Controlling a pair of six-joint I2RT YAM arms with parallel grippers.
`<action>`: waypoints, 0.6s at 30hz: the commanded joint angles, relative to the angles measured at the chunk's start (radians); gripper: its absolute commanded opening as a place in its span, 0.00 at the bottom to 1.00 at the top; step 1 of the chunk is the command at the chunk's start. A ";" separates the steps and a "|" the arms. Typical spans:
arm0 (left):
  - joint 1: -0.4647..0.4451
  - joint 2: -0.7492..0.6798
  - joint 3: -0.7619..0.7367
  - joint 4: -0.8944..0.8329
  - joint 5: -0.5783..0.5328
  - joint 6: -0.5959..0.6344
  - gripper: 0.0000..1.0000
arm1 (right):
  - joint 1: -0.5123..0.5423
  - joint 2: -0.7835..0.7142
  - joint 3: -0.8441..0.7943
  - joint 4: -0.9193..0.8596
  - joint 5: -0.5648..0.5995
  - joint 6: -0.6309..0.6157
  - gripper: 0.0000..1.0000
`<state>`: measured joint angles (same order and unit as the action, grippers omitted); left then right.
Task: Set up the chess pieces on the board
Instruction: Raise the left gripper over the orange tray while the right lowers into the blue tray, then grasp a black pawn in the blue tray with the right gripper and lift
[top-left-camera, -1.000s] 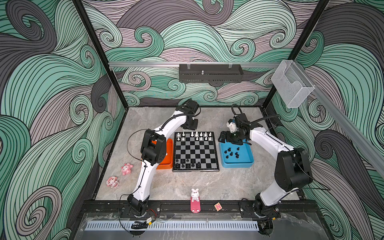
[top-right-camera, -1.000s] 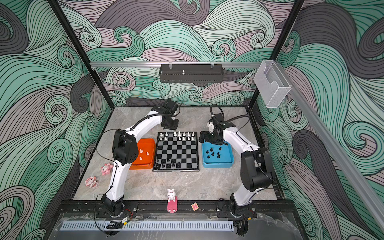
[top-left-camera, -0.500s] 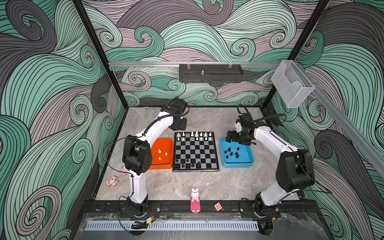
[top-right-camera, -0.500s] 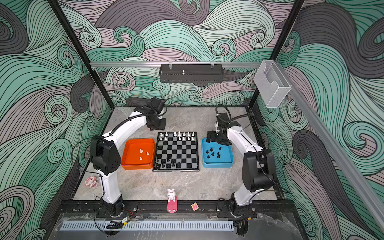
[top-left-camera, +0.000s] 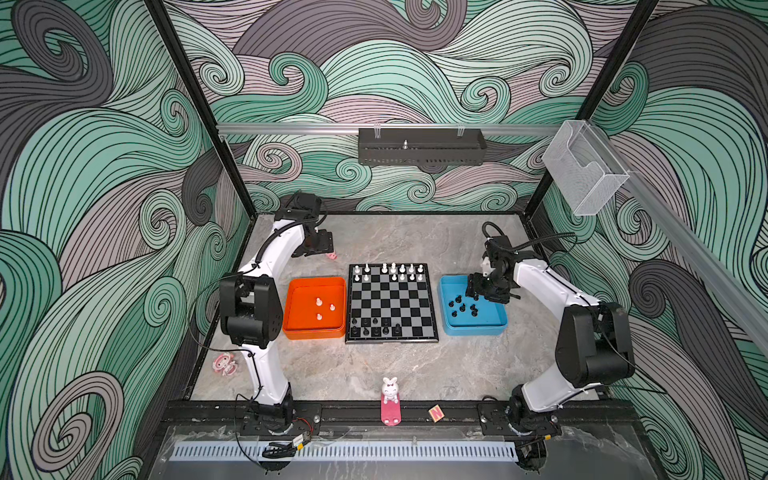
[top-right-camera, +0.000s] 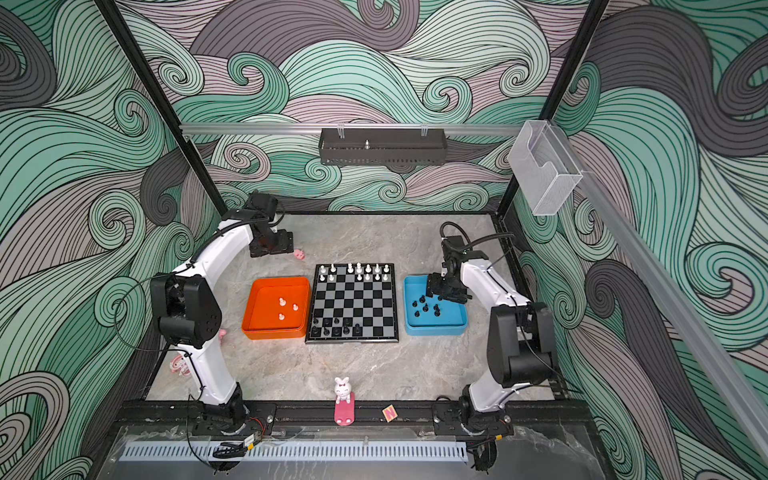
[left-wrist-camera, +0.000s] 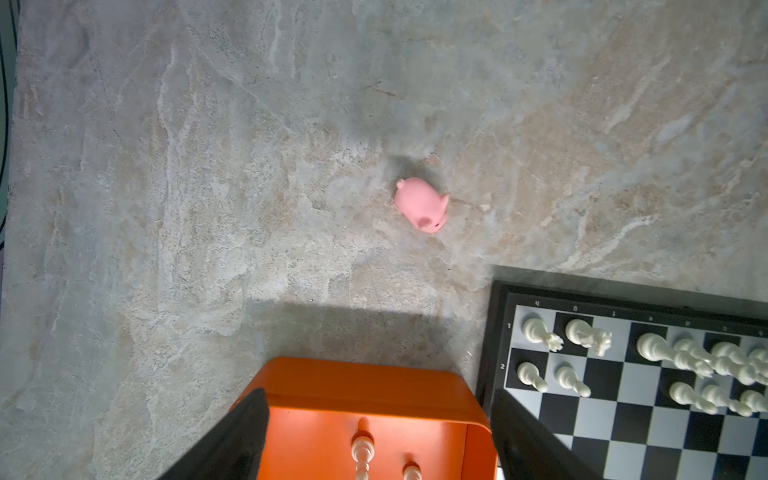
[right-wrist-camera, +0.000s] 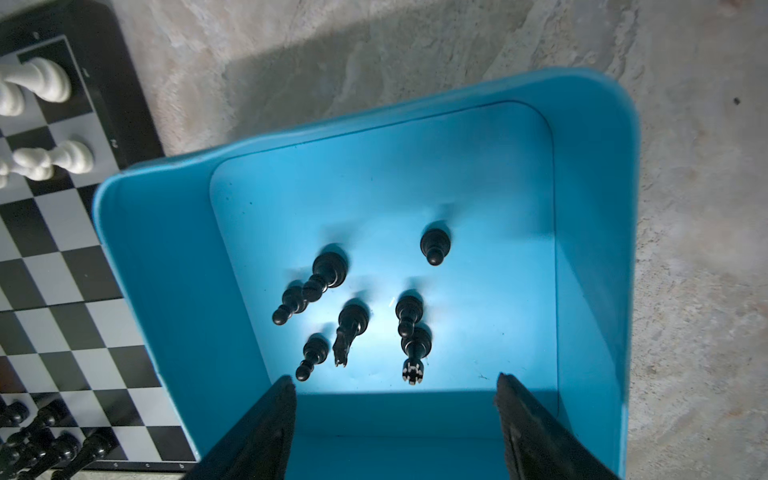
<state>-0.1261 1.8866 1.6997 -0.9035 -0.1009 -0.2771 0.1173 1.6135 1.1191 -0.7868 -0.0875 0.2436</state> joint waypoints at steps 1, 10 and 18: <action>0.016 -0.035 0.003 0.000 0.020 0.002 0.86 | -0.005 0.032 -0.013 -0.008 0.014 -0.006 0.71; 0.019 -0.021 -0.003 0.006 0.035 -0.001 0.87 | -0.007 0.089 -0.043 0.016 0.001 -0.016 0.50; 0.019 -0.014 -0.004 0.008 0.046 -0.004 0.87 | -0.007 0.118 -0.068 0.038 -0.012 -0.015 0.44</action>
<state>-0.1116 1.8866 1.6993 -0.8959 -0.0669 -0.2775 0.1143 1.7157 1.0645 -0.7555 -0.0898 0.2352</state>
